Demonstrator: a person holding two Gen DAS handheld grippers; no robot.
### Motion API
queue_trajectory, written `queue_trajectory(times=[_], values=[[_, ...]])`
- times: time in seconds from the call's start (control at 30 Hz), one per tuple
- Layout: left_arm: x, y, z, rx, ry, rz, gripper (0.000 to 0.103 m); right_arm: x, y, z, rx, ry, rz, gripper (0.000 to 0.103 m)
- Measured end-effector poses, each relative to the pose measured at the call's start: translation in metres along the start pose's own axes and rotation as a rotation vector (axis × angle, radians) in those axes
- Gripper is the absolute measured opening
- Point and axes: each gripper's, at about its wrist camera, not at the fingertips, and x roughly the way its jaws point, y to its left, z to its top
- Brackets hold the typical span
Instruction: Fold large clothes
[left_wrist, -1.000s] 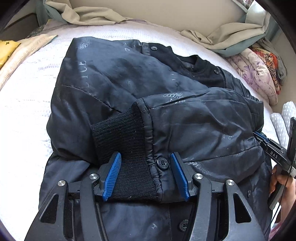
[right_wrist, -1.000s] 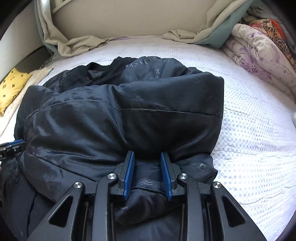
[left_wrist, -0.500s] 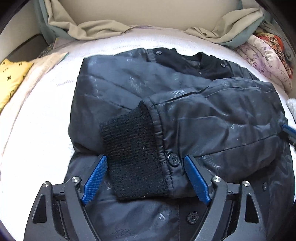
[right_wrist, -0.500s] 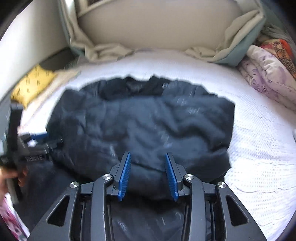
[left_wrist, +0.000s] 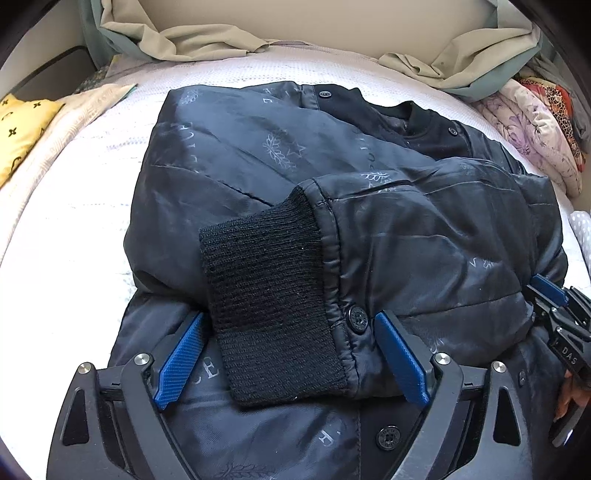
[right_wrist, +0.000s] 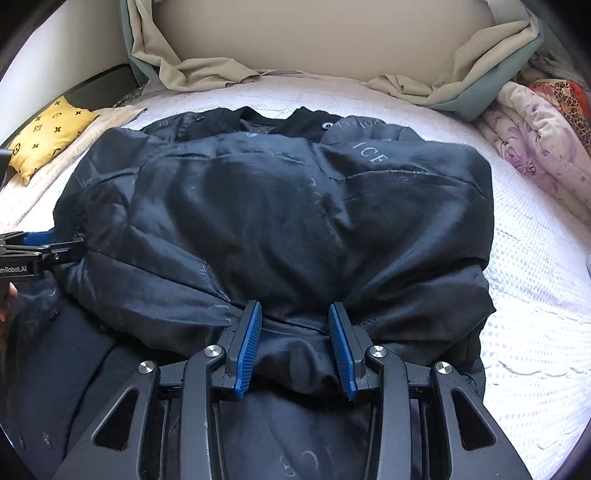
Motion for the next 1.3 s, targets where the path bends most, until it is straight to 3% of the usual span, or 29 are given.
queue_trajectory(times=[0.23, 0.37, 0.43, 0.5, 0.63, 0.77, 0.97, 1.07, 1.3], values=[[-0.004, -0.002, -0.001, 0.007, -0.007, 0.022, 0.096, 0.003, -0.001, 0.002, 0.008, -0.005, 0.007, 0.034], [-0.013, -0.004, 0.000, 0.023, -0.013, 0.042, 0.096, -0.007, -0.010, 0.007, 0.068, -0.006, 0.060, 0.037], [-0.019, -0.004, 0.002, 0.025, -0.015, 0.043, 0.096, -0.015, -0.012, 0.012, 0.097, 0.001, 0.092, 0.053], [-0.028, -0.002, 0.005, 0.019, -0.031, 0.034, 0.096, -0.028, -0.012, 0.018, 0.123, -0.015, 0.134, 0.064], [-0.052, 0.008, 0.008, -0.001, -0.089, 0.020, 0.096, -0.067, -0.012, 0.030, 0.141, -0.111, 0.157, 0.074], [-0.062, 0.025, 0.008, -0.021, -0.102, 0.031, 0.096, -0.086, -0.025, 0.033, 0.163, -0.135, 0.141, 0.076], [-0.063, 0.067, 0.000, -0.088, -0.076, 0.049, 0.096, -0.083, -0.063, 0.019, 0.290, -0.066, 0.165, 0.076], [-0.068, 0.087, -0.011, -0.118, -0.071, 0.019, 0.096, -0.079, -0.078, 0.008, 0.341, -0.009, 0.201, 0.076], [-0.078, 0.119, -0.040, -0.190, 0.039, -0.165, 0.090, -0.081, -0.113, -0.021, 0.469, 0.076, 0.230, 0.076]])
